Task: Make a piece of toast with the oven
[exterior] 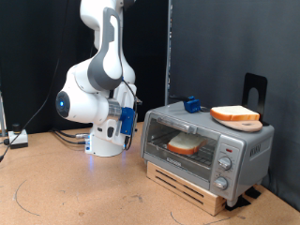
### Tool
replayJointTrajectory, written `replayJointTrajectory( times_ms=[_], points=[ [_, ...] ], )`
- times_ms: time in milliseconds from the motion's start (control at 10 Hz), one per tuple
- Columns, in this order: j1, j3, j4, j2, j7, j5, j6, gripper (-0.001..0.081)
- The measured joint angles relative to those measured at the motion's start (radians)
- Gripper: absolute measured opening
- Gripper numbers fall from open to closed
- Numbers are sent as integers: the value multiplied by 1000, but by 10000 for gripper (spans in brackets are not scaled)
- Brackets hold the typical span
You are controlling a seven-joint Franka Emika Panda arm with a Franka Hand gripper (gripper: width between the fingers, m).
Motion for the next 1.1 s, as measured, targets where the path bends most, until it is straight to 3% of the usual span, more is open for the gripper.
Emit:
replayJointTrajectory(
  times_ms=[400,1000,1100],
  points=[
    [-19,-27,106,100,38,19,51,808],
    [-25,-63,328,306,144,-11,47,808],
    [-25,-63,326,305,142,-11,48,808]
  ],
)
